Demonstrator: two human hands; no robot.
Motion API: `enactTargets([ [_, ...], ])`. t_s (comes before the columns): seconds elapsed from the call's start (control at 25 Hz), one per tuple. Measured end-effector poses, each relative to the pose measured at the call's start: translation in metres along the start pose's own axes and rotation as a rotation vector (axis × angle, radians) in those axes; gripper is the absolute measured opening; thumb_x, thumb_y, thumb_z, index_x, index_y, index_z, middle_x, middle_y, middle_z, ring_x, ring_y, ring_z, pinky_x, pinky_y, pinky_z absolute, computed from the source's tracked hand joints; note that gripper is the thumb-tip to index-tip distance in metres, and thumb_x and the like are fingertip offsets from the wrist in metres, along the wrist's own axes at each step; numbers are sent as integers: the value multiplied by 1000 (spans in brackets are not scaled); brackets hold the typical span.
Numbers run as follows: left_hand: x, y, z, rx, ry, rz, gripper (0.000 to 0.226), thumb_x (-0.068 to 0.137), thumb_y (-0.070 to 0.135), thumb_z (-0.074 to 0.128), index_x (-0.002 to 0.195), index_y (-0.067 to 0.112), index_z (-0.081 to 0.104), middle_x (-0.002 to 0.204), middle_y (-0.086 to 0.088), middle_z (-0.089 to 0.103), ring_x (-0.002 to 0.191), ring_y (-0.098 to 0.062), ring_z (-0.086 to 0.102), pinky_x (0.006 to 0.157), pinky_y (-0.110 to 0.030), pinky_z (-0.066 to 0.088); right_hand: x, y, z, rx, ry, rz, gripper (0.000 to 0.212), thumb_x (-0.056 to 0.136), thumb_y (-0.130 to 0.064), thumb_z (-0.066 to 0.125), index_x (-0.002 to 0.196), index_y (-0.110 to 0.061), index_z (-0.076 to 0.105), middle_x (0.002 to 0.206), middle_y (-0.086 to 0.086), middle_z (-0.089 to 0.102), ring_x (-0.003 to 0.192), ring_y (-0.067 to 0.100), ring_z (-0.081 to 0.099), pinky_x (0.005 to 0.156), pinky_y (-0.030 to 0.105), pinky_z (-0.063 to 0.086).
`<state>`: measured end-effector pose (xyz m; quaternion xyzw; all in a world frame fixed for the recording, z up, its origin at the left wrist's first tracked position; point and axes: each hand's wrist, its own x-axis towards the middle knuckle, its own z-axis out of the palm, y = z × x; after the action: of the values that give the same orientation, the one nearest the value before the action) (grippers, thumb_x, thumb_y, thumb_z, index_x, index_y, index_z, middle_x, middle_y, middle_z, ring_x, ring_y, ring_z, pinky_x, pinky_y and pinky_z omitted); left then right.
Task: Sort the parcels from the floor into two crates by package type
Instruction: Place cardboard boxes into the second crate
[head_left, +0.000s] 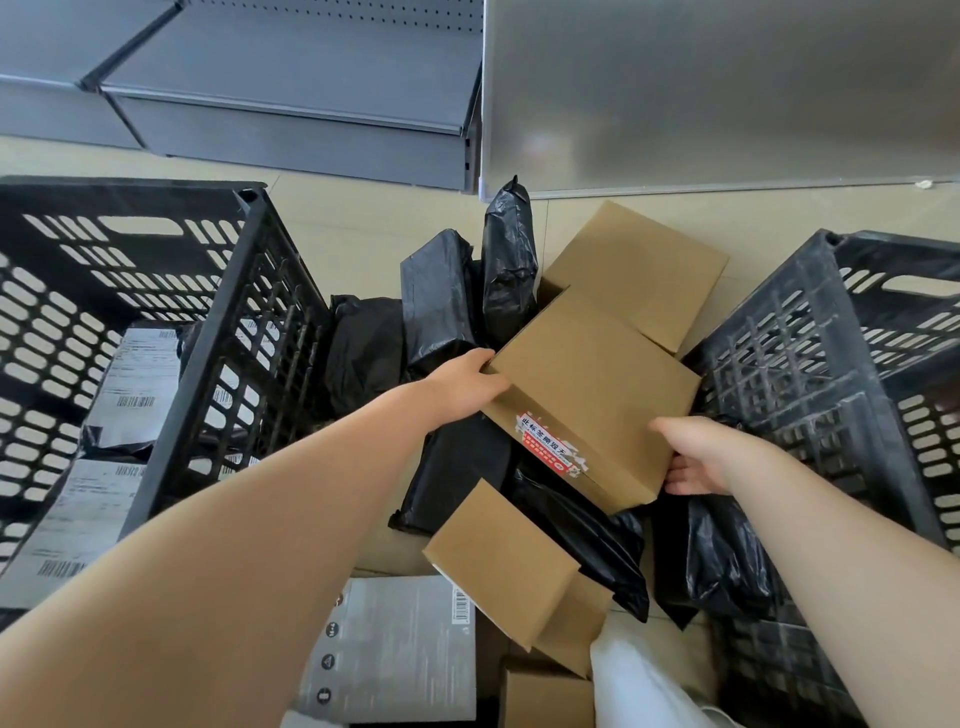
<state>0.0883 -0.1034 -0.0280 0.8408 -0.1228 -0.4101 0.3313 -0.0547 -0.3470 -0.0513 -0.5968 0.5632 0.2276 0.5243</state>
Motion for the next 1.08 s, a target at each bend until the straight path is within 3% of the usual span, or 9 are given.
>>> enactTargets([
  [0.12,-8,9,-5,10,28,76,24,98,29,48,114,16,61,113,-4,63,104,-20,57,86,-35,42,-2,-1,-10,146,51,-60,41,101,-24,56,137,-9,49,105,15,61,100,33,62,83,48,55],
  [0.24,-16,14,-9,-38,55,99,20,101,26,49,119,23,58,109,8,58,108,-14,55,96,-31,41,-9,-11,-25,280,120,-112,32,99,-18,55,130,-12,53,95,10,60,82,27,60,64,38,50],
  [0.44,-26,23,-14,-308,80,71,16,100,28,54,115,26,56,126,0,59,117,-16,57,103,-35,48,-28,-32,-40,389,117,-147,19,96,-17,54,114,-14,58,99,11,64,80,28,62,65,39,51],
  [0.56,-34,33,-21,-366,127,126,12,100,25,51,107,21,61,117,2,61,111,-14,58,97,-31,47,-50,-47,-47,395,104,-195,7,97,-21,55,102,-16,57,97,10,65,80,27,62,65,41,50],
  [0.68,-47,40,-30,-450,153,156,29,100,25,52,128,23,59,125,1,63,118,-15,59,103,-34,46,-75,-60,-58,411,62,-232,11,96,-26,58,102,-17,59,97,9,68,82,26,65,66,41,51],
  [0.8,-65,42,-41,-568,223,209,30,100,21,48,125,26,63,124,1,65,119,-13,59,104,-34,46,-104,-73,-68,399,-28,-288,21,96,-39,60,102,-19,61,103,8,71,94,27,69,82,48,54],
  [0.92,-80,37,-52,-741,288,248,33,96,16,48,122,23,67,114,1,71,109,-15,66,97,-33,52,-128,-85,-73,371,-91,-390,41,95,-55,56,119,-21,61,112,8,70,106,28,67,85,48,53],
  [1.0,-88,31,-53,-813,324,281,35,94,14,47,121,22,68,109,1,73,103,-17,69,90,-32,55,-136,-89,-69,380,-102,-474,39,98,-50,52,124,-23,61,117,8,69,110,26,65,88,47,51],
  [1.08,-93,27,-51,-822,365,309,36,96,14,43,121,24,67,109,1,74,102,-17,70,86,-29,55,-133,-89,-60,457,-101,-537,27,101,-38,46,116,-22,62,108,5,73,107,23,65,101,48,47],
])
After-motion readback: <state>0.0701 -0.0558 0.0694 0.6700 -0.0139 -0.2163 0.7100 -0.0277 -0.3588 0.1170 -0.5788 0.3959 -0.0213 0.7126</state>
